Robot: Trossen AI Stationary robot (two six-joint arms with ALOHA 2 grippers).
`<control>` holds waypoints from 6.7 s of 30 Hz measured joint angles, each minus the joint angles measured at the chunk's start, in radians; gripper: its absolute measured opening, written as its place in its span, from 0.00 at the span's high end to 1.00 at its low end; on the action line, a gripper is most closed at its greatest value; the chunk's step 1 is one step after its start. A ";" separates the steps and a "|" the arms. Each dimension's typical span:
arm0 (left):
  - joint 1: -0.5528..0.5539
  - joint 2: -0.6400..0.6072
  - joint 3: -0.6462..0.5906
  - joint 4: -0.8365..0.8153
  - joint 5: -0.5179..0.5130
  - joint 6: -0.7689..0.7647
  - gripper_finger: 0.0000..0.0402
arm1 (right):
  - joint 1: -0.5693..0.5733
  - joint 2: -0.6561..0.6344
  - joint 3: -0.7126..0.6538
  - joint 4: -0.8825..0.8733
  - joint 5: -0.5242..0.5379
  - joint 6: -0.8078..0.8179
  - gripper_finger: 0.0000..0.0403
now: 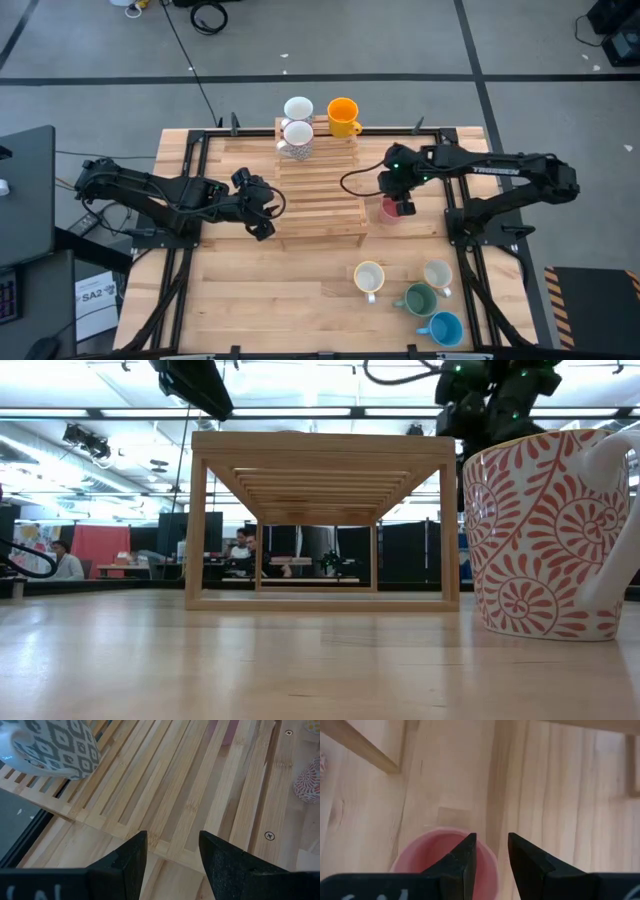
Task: Place coffee mugs
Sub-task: Put the pink cup on the shelf aligned with the other yellow cup
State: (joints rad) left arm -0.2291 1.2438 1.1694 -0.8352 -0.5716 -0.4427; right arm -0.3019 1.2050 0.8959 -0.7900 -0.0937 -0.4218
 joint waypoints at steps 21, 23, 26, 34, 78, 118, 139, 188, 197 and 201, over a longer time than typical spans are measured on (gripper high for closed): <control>0.000 0.000 0.000 0.001 0.000 0.000 0.54 | -0.001 0.053 0.000 -0.050 0.036 -0.060 0.71; 0.001 0.000 0.000 0.001 0.000 0.000 0.54 | -0.001 0.059 0.000 -0.050 0.050 -0.061 0.71; 0.000 0.000 0.000 0.001 0.000 0.000 0.54 | -0.008 0.076 0.000 -0.054 0.049 -0.060 0.71; 0.000 0.000 0.000 0.001 0.000 0.000 0.54 | -0.010 0.151 0.000 -0.048 0.050 -0.046 0.71; 0.000 0.000 0.000 0.001 0.000 0.000 0.54 | -0.186 0.059 -0.001 -0.195 0.273 0.910 0.93; 0.000 0.000 0.000 0.001 0.000 0.000 0.54 | -0.216 0.058 0.000 -0.210 0.238 1.002 0.59; 0.000 0.000 0.000 0.001 0.001 0.000 0.54 | -0.216 -0.066 0.000 -0.244 0.220 0.913 0.54; 0.000 0.000 0.000 0.010 0.000 0.000 0.54 | 0.103 -0.323 -0.359 -0.050 0.362 0.920 0.54; 0.000 0.000 0.000 0.009 0.000 0.000 0.54 | 0.088 -0.277 -0.359 -0.021 0.368 0.901 0.54; 0.000 0.000 0.000 0.009 0.000 0.000 0.54 | 0.088 -0.235 -0.359 -0.013 0.365 0.897 0.57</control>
State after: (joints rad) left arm -0.2287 1.2442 1.1694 -0.8261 -0.5712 -0.4431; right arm -0.2138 0.9697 0.5365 -0.8034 0.2710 0.4750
